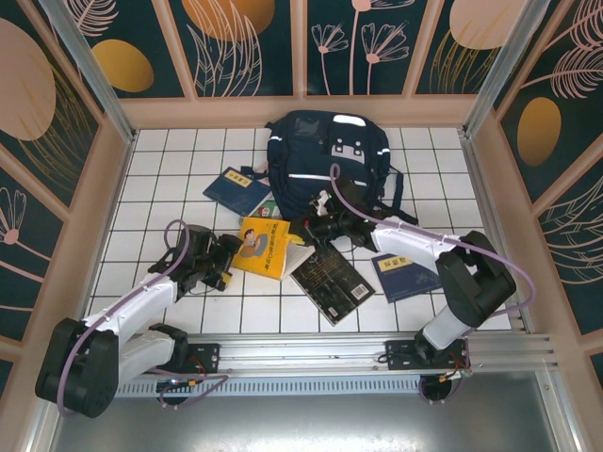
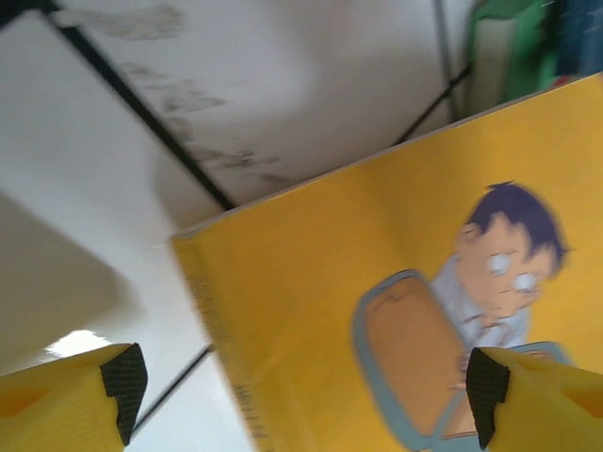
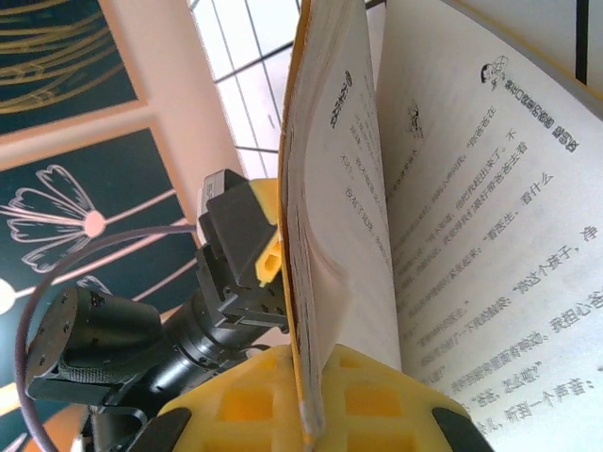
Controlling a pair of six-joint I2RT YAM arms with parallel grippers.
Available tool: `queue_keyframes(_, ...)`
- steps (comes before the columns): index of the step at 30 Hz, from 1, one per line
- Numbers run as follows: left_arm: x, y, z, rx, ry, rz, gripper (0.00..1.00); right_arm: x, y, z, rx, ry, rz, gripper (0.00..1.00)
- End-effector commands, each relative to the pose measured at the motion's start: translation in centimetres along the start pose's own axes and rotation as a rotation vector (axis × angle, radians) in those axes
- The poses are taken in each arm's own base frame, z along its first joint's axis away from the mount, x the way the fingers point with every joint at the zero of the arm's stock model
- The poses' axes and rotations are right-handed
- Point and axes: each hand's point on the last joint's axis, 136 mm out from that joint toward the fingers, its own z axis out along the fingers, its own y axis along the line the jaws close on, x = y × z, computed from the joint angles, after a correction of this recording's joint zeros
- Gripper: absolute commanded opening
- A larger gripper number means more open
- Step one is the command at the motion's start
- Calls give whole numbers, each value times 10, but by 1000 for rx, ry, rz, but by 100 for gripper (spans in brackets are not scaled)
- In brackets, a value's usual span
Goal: Pack the student bag
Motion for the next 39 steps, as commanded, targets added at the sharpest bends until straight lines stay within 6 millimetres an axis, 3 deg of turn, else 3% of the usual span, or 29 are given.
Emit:
queue_keyframes(1,-1,-18,0,100,-1,-77,88,-7,28,-17,-153,-72,19,0)
queue_keyframes(7,-9,-8,11,100,-37,-147,82,-2,8,-19,-191,-72,89,0)
queue_keyframes(11,-11,-10,18,99,-35,-162,73,1,1,-23,-187,-85,106,0)
queue_keyframes(17,-17,-20,17,135,-71,-161,46,4,-11,-24,-175,-96,124,0)
queue_keyframes(26,-20,-21,20,152,-84,-157,6,9,-49,-16,-76,-102,165,0)
queue_keyframes(28,-20,-26,16,163,-89,-148,0,9,-59,-17,-32,-116,154,11)
queue_keyframes(31,-22,-38,3,193,-114,-131,0,2,-75,-25,85,-183,120,41)
queue_keyframes(34,-24,-59,-16,250,-139,-114,0,-9,-89,-43,214,-286,66,59)
queue_keyframes(39,-25,-104,-52,368,-177,-80,0,-17,-78,-68,231,-390,-8,74)
